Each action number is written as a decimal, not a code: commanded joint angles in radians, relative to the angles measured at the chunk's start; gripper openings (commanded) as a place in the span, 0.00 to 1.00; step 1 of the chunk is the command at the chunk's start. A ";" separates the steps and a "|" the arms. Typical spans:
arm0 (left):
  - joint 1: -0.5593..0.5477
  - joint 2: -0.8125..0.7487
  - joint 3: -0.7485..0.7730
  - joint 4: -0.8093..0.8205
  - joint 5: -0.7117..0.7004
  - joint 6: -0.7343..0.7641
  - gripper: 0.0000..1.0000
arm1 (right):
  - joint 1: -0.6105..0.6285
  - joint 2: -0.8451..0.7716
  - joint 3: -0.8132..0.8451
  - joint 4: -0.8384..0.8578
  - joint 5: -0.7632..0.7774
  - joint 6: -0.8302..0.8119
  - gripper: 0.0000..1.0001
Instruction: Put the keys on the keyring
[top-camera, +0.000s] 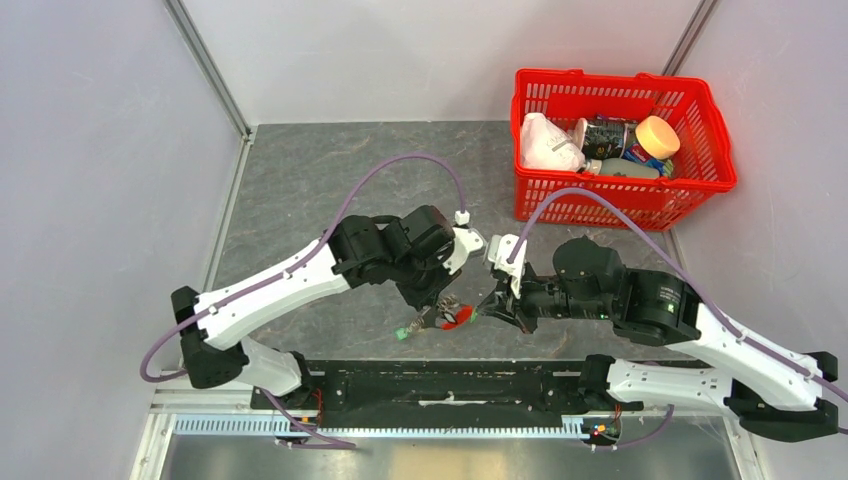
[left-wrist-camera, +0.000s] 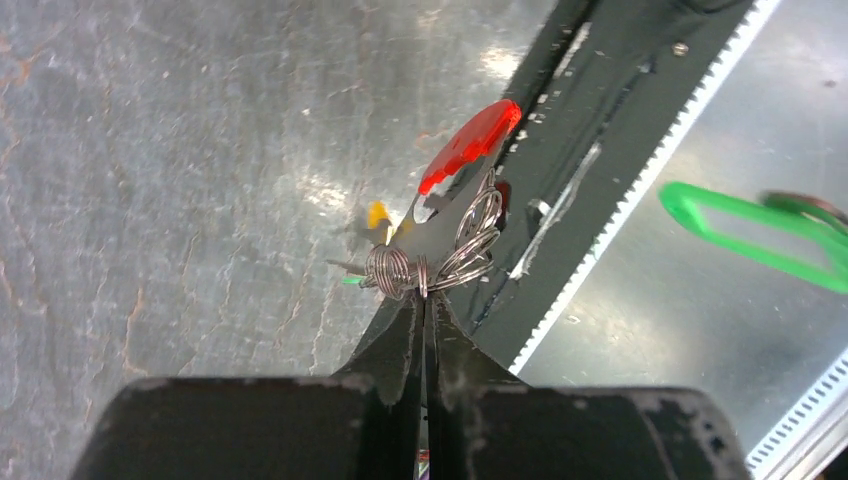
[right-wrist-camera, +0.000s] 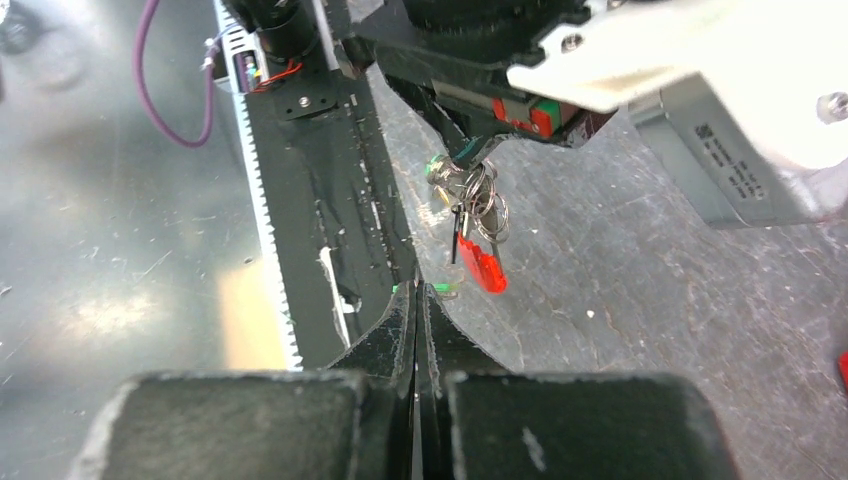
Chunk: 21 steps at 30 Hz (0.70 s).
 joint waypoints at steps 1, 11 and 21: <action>-0.030 -0.079 -0.004 0.069 0.155 0.108 0.02 | 0.003 -0.026 0.043 -0.010 -0.097 -0.017 0.00; -0.134 -0.207 -0.068 0.150 0.351 0.268 0.02 | 0.003 -0.048 0.079 -0.045 -0.207 -0.032 0.00; -0.170 -0.320 -0.130 0.204 0.587 0.376 0.02 | 0.003 -0.017 0.195 -0.140 -0.355 -0.085 0.00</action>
